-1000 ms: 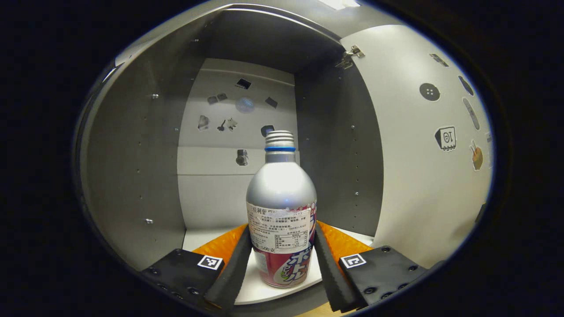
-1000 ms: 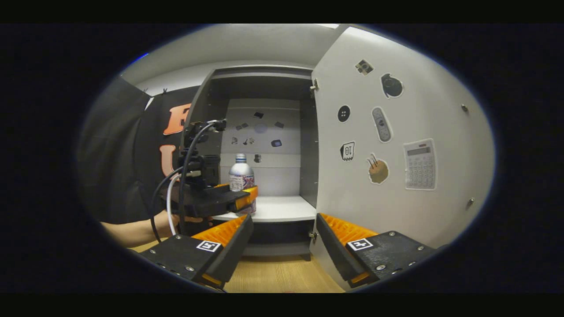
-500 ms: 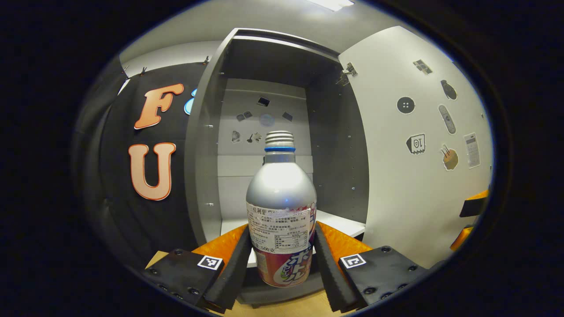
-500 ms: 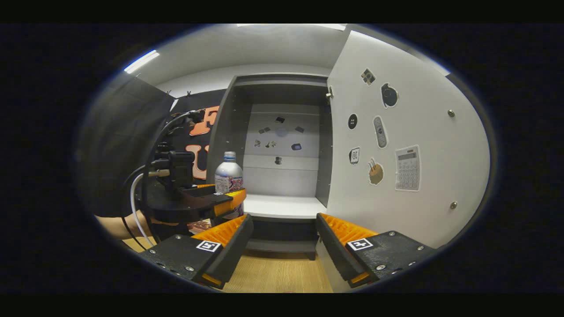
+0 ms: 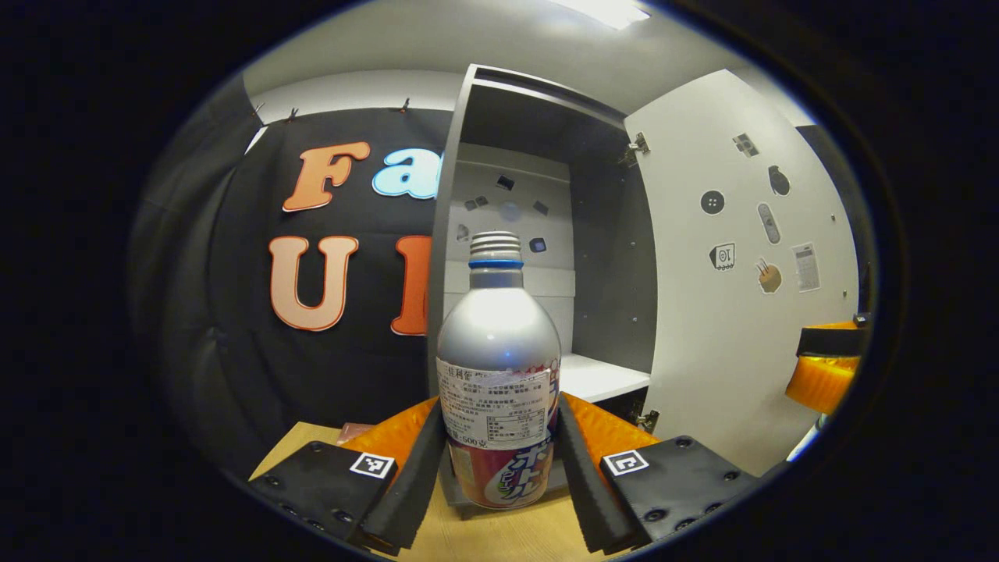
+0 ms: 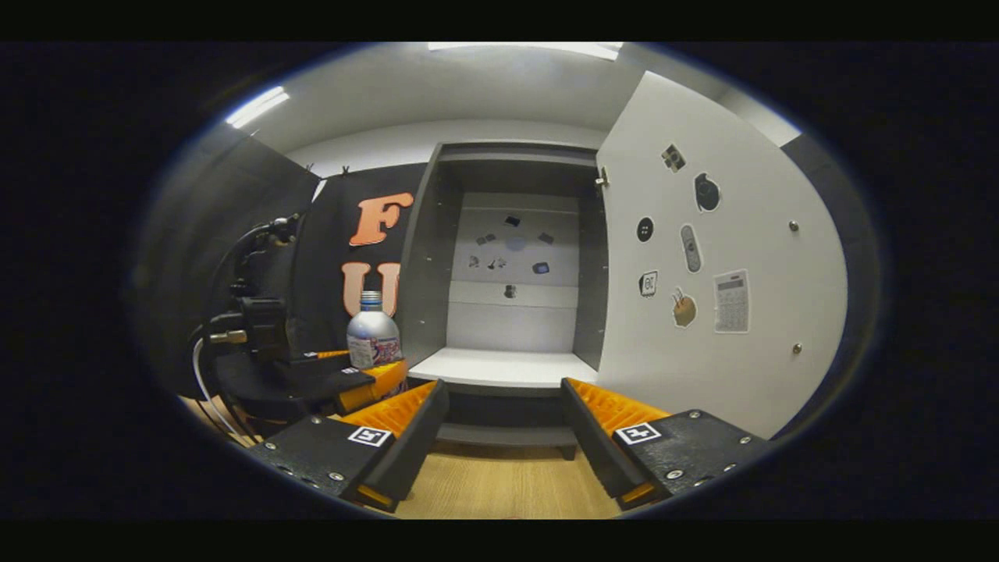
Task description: Open the cabinet door with the right hand, grasp the bottle in the cabinet with the left hand and place it on the coaster, then close the cabinet door with the right hand.
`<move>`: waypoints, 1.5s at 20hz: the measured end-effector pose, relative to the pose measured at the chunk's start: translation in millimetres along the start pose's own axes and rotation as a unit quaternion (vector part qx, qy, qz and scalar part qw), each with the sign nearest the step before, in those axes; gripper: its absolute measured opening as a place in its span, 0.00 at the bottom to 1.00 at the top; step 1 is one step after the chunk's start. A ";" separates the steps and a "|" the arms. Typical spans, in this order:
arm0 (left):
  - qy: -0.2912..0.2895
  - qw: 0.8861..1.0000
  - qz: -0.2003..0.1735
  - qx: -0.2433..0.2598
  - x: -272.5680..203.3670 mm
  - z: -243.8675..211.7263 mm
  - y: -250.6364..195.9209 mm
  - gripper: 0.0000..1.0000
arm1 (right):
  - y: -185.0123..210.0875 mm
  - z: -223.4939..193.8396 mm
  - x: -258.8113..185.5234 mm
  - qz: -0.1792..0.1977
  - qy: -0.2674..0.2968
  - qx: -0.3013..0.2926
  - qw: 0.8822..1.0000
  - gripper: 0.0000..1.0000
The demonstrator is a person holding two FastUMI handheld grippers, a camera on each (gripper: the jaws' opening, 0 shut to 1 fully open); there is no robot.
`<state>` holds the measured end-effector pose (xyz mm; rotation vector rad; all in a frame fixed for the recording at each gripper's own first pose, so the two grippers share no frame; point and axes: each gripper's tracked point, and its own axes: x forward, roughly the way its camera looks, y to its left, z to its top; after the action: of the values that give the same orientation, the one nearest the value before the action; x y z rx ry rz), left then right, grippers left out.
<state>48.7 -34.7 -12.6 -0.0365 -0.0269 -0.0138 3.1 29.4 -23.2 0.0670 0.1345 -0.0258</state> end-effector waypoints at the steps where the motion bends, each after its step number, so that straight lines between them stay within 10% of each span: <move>1: 0.006 1.000 -0.002 0.002 -7.1 -11.4 5.2 0.82 | 6.8 -4.3 -1.8 -0.003 0.005 0.008 1.000 0.89; 9: 0.003 0.999 -0.035 0.035 -67.7 -99.2 20.1 0.82 | 25.0 -56.0 -40.6 -0.069 0.080 0.007 0.994 0.89; 30: 0.093 0.995 -0.015 0.031 -102.1 -283.2 -9.3 0.82 | 43.3 -144.7 -54.6 -0.010 0.170 -0.001 0.985 0.89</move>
<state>-46.0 -53.0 -298.0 0.0281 0.1574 -0.0454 -68.9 83.7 -156.1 0.0684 0.4765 -0.0346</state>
